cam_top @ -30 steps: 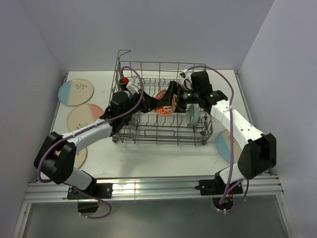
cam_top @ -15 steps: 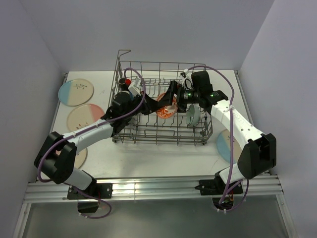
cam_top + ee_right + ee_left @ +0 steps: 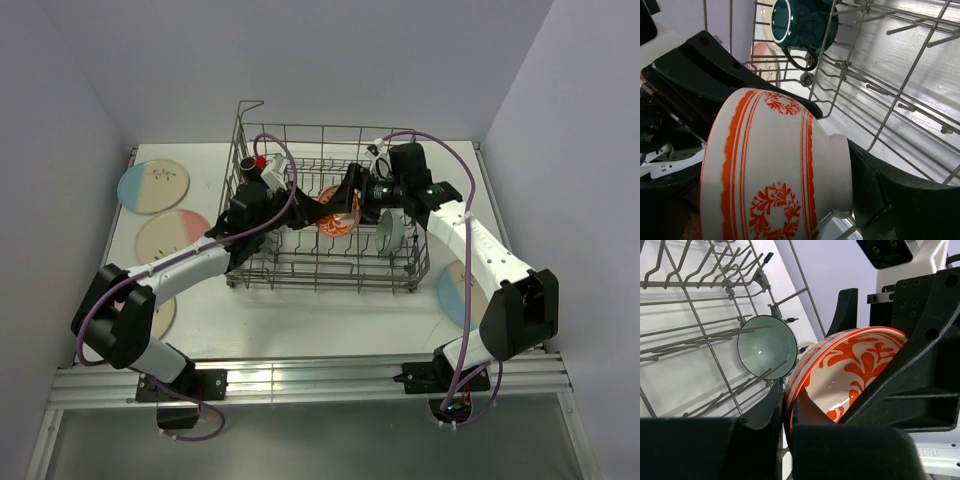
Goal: Load the mixed dishes into the dish rack
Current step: Pass the bowl from the left arm to the right
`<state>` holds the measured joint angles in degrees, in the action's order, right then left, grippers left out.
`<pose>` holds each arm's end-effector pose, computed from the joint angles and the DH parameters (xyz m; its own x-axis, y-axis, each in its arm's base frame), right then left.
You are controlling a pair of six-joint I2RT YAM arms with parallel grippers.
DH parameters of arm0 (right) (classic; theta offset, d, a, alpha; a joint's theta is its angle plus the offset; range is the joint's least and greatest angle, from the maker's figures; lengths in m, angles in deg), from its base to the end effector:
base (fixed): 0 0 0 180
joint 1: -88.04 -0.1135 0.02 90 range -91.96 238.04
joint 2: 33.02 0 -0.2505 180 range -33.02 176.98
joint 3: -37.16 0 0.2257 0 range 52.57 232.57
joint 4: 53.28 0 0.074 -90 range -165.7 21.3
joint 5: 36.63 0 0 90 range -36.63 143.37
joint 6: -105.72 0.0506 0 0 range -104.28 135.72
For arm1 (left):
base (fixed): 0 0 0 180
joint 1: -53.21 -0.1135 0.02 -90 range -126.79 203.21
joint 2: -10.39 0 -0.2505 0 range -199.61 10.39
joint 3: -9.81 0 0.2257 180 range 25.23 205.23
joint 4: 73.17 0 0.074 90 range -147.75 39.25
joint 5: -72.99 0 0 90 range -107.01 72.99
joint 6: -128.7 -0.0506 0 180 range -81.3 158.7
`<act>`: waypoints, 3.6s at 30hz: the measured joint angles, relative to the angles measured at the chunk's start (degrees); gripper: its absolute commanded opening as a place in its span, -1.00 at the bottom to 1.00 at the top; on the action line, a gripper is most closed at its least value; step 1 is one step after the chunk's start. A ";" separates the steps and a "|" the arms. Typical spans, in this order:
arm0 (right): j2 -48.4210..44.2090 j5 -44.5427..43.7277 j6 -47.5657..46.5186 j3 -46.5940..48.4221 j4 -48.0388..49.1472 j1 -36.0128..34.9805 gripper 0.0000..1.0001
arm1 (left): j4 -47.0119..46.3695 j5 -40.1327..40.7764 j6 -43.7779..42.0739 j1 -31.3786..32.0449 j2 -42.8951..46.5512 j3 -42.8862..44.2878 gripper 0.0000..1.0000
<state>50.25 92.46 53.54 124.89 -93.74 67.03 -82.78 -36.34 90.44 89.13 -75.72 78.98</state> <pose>0.2754 0.1400 0.3132 -0.8961 0.1657 -0.4118 -0.2595 0.5571 0.7888 0.2652 -0.2128 0.2821 -0.7074 -0.4025 -0.5810 0.4263 0.4127 -0.8049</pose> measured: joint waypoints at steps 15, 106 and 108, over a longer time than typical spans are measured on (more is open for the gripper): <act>-0.13 -0.33 -3.26 -0.72 -0.22 0.31 0.23 | 3.48 1.22 -1.64 0.55 -0.02 1.25 -1.00; -0.33 11.58 -7.72 -3.34 4.96 6.75 -0.28 | 2.60 2.03 -1.86 0.94 3.37 0.76 -0.69; -0.33 11.65 -7.72 -3.37 4.98 6.75 -0.22 | 2.51 2.03 -1.53 0.94 3.34 0.74 -0.74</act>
<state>49.92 104.11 45.83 121.52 -88.76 73.78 -80.27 -34.31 88.91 90.07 -72.37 79.73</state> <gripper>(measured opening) 0.612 0.278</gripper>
